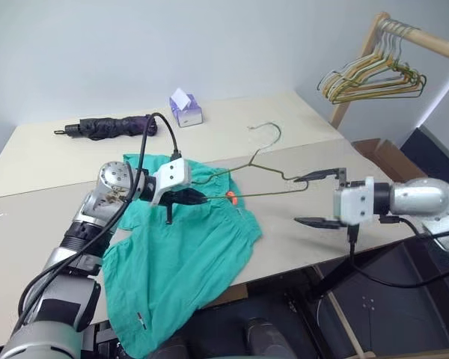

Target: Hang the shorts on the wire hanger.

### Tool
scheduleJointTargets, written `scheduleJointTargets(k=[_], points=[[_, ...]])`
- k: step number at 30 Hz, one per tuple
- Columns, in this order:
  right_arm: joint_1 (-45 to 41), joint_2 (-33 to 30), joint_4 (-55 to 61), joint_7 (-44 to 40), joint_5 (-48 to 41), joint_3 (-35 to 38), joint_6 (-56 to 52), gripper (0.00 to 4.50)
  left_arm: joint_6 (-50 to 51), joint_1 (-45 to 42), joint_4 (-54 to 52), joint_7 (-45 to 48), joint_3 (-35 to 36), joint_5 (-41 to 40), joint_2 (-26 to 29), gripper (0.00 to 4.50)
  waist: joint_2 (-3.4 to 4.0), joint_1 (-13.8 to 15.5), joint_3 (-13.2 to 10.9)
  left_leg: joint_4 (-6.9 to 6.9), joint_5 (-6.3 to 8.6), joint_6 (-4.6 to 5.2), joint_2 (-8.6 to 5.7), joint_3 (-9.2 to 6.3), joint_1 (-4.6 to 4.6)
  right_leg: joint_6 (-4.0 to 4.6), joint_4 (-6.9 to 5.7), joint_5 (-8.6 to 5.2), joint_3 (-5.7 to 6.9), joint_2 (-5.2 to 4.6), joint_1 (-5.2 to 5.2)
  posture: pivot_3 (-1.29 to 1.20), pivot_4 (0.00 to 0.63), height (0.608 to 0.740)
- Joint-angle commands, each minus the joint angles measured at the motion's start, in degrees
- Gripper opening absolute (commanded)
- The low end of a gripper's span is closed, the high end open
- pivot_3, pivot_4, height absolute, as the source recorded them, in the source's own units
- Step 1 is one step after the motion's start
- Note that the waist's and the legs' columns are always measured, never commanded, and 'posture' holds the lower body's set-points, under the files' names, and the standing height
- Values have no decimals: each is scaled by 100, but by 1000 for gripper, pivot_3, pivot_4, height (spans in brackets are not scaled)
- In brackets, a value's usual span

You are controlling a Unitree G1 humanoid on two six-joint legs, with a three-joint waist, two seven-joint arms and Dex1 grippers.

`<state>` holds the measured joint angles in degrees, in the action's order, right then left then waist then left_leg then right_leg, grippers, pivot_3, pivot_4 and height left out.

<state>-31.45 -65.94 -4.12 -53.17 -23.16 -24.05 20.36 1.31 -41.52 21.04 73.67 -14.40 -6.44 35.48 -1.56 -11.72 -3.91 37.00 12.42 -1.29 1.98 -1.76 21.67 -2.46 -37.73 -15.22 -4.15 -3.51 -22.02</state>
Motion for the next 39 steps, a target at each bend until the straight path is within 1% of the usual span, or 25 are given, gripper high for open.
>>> scheduleJointTargets(k=[1,2,6,9,13,16,17,18,19,20,23,25,27,28,36,38,39], points=[[-220,24,437,-455,-369,457,-1314,4471,-585,46,-200,-77,90,152,63,0,0,21,0,0,0,0,0,0,2,0,0,0,0,0,-2,-98,0,740],[-258,44,485,-595,-279,499,-1492,4471,-661,66,-203,-71,81,167,69,0,1,41,0,0,0,0,-1,0,3,0,0,0,1,0,-3,-98,0,740],[-635,327,666,-561,140,449,-2942,4471,-776,119,-253,-51,110,158,50,0,3,141,1,1,0,0,-1,4,7,-1,-1,0,1,1,-12,-86,0,740],[-924,623,536,-664,732,219,-3505,4471,-747,151,-363,-59,140,87,19,0,3,228,2,2,0,0,-1,7,20,-3,-1,-1,2,0,-25,-86,0,740],[-1151,1002,157,-891,1363,48,-3735,4471,-677,173,-494,-15,193,-21,9,0,3,320,2,13,1,0,-2,7,33,-4,-2,0,4,1,-32,-76,0,740],[-1283,1190,-3,-1131,1570,39,-3895,3932,-564,193,-619,20,244,-152,-13,0,4,373,2,19,1,0,-3,7,38,-7,-2,1,5,0,-33,-71,0,740],[-1302,1230,-33,-1202,1625,56,-3891,3613,-552,197,-646,24,245,-165,-10,0,4,394,2,21,1,0,-3,6,40,-7,-2,1,6,0,-34,-71,0,740],[-1330,1308,-78,-1216,1643,108,-3988,3203,-568,205,-665,45,242,-168,0,0,4,414,2,23,1,1,-3,7,40,-7,-2,1,6,0,-34,-71,0,740],[-1347,1367,-108,-1227,1659,154,-4066,2987,-576,213,-684,58,240,-169,6,0,4,436,2,24,1,1,-3,7,40,-7,-2,2,6,-1,-34,-70,0,740],[-1351,1393,-135,-1296,1670,191,-4020,2537,-574,222,-699,65,241,-169,10,0,4,440,2,24,1,1,-3,7,40,-7,-3,2,7,0,-33,-70,0,740],[-1319,1437,-91,-1448,1661,313,-3991,1564,-603,242,-712,85,223,-146,34,0,4,457,2,25,1,1,-2,7,39,-7,-4,2,7,0,-33,-71,0,740],[-1280,1433,-1,-1524,1681,373,-3927,804,-619,247,-712,90,215,-135,39,0,4,462,2,26,1,1,-3,7,40,-7,-4,2,7,0,-33,-73,0,740],[-1237,1419,54,-1626,1700,418,-3818,186,-609,252,-729,94,210,-133,36,0,4,462,2,27,1,1,-3,7,41,-7,-3,2,8,0,-33,-75,0,740],[-1214,1426,84,-1665,1694,450,-3821,35,-619,248,-723,121,202,-126,35,0,5,459,3,27,1,1,-2,6,41,-7,-3,2,9,0,-34,-75,0,740],[-959,1474,237,-1862,1625,719,-3649,35,-762,229,-612,187,226,-127,-14,0,5,459,3,28,1,1,-2,7,40,-8,-4,2,9,0,-33,-75,0,740],[-711,1380,406,-2016,1499,832,-3488,0,-856,208,-501,284,357,-349,-102,557,5,466,3,28,1,1,-2,7,41,-8,-4,2,9,0,-32,-72,0,740],[-574,1327,485,-2082,1454,895,-3429,0,-1044,201,-387,437,430,-482,-130,731,5,472,3,29,1,1,-2,6,41,-8,-4,2,10,0,-32,-72,0,740]])
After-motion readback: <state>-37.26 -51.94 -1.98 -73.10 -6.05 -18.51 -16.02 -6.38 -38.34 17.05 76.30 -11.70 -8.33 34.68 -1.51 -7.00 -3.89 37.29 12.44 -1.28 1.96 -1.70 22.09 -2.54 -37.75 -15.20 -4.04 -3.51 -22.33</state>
